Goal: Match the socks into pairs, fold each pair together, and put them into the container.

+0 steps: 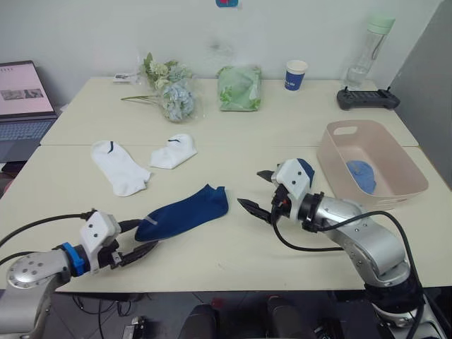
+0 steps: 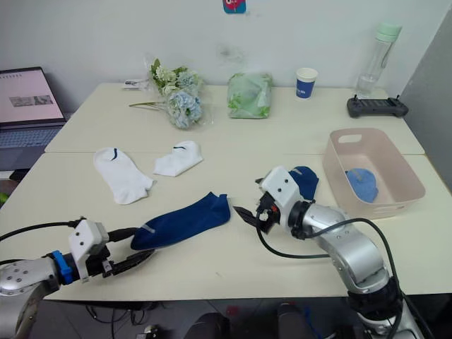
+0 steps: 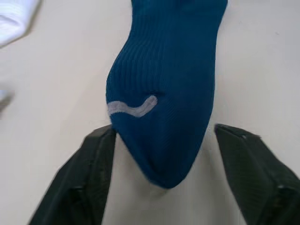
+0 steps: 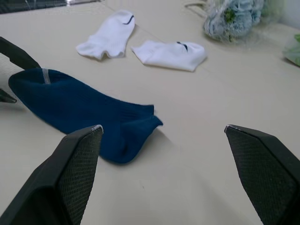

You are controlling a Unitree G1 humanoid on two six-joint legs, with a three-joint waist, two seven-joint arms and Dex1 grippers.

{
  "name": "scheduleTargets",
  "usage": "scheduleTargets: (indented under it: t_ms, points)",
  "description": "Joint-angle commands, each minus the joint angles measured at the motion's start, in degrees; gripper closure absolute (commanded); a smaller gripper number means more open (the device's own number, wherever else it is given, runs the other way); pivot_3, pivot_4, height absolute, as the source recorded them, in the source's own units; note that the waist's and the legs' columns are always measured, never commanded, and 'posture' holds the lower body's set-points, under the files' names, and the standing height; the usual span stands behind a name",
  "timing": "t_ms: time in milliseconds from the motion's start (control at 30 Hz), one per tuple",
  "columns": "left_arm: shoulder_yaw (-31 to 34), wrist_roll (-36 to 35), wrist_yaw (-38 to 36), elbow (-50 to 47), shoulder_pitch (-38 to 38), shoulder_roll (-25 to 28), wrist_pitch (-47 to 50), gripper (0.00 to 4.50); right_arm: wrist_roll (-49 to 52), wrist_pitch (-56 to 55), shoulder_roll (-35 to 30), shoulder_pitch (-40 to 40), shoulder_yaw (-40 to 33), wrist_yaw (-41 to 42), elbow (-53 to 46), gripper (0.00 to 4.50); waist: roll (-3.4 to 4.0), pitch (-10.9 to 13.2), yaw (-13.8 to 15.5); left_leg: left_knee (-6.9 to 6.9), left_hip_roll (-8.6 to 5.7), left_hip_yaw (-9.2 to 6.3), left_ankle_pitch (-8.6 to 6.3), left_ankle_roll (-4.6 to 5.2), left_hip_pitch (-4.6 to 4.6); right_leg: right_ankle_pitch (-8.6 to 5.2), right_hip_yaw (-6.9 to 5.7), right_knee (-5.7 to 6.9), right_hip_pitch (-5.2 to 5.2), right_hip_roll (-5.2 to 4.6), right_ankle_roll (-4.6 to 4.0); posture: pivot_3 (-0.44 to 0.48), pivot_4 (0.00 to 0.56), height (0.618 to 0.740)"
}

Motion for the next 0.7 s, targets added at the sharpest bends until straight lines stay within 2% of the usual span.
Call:
scheduleTargets:
  t_ms: [33,167,267,300,367,433,600,633,700]
  points:
    - [3.70,-3.39,-0.23,-1.67,0.05,2.14,4.65,0.04,-1.23,-1.20,1.43,-2.22,0.48,-1.34,1.99,0.00,0.00,0.00,0.00,0.00,-0.01,0.00,0.00,0.00,0.02,0.00,0.01,0.01,0.01,0.00,-0.01,0.000,0.150,0.740]
    - [5.12,-8.40,-1.50,-5.98,3.23,3.72,14.13,0.04,-2.07,-2.09,2.08,-3.23,1.33,-1.17,2.89,0.00,0.01,0.00,-0.06,0.00,-0.03,0.05,0.00,0.00,0.00,0.00,0.05,0.00,-0.01,0.00,0.00,0.000,0.150,0.740]
    - [7.50,-10.03,0.87,-6.93,2.54,2.27,15.41,0.04,-2.46,-2.38,2.57,-3.01,2.01,-0.98,3.02,0.00,0.00,0.00,0.01,0.00,-0.02,0.05,0.00,0.00,-0.08,0.00,0.05,-0.06,-0.09,-0.01,0.00,0.000,0.150,0.740]
    - [7.58,-7.95,1.36,-6.02,1.93,1.81,11.50,0.04,-2.61,-2.49,2.76,-2.95,2.22,-0.95,3.09,0.00,0.01,0.00,0.01,0.00,0.00,0.03,0.00,0.00,-0.10,0.00,0.04,-0.04,-0.12,0.00,0.00,0.000,0.150,0.740]
    - [6.29,3.88,3.72,-1.61,0.10,1.23,-10.15,0.04,-3.30,-3.21,3.16,-2.84,3.32,-0.85,3.44,0.00,0.00,0.00,0.09,-0.02,0.01,0.03,0.00,0.00,-0.09,0.00,0.03,-0.02,-0.14,0.00,-0.01,0.000,0.150,0.740]
    - [6.10,7.09,5.35,1.80,-1.13,0.27,-16.92,0.04,-3.72,-3.75,3.53,-2.82,4.23,-0.74,3.66,0.00,0.00,0.00,0.15,-0.03,0.01,0.03,0.00,-0.01,-0.08,0.03,0.02,0.00,-0.16,-0.01,-0.06,0.000,0.150,0.740]
    - [7.44,3.79,10.96,4.90,-3.79,-3.19,-11.79,0.04,-3.91,-4.25,4.08,-2.87,4.90,-0.62,4.17,0.00,-0.04,-0.01,0.02,-0.01,-0.02,0.13,0.00,-0.01,-0.08,0.07,0.10,-0.02,-0.17,-0.02,-0.09,0.000,0.150,0.740]
    - [7.78,2.35,12.06,4.37,-3.72,-3.81,-8.46,0.04,-3.88,-4.27,4.31,-2.95,4.92,-0.68,4.37,0.00,-0.05,-0.02,0.01,-0.01,-0.02,0.11,0.00,-0.01,-0.09,0.06,0.08,-0.02,-0.17,-0.02,-0.09,0.000,0.150,0.740]
    - [8.49,-3.58,14.46,2.23,-2.87,-4.47,4.69,0.04,-3.78,-4.10,5.06,-3.26,4.95,-0.94,5.02,0.00,-0.05,-0.02,-0.02,-0.02,-0.01,0.11,0.00,0.00,-0.09,0.06,0.07,-0.01,-0.18,-0.02,-0.08,0.000,0.150,0.740]
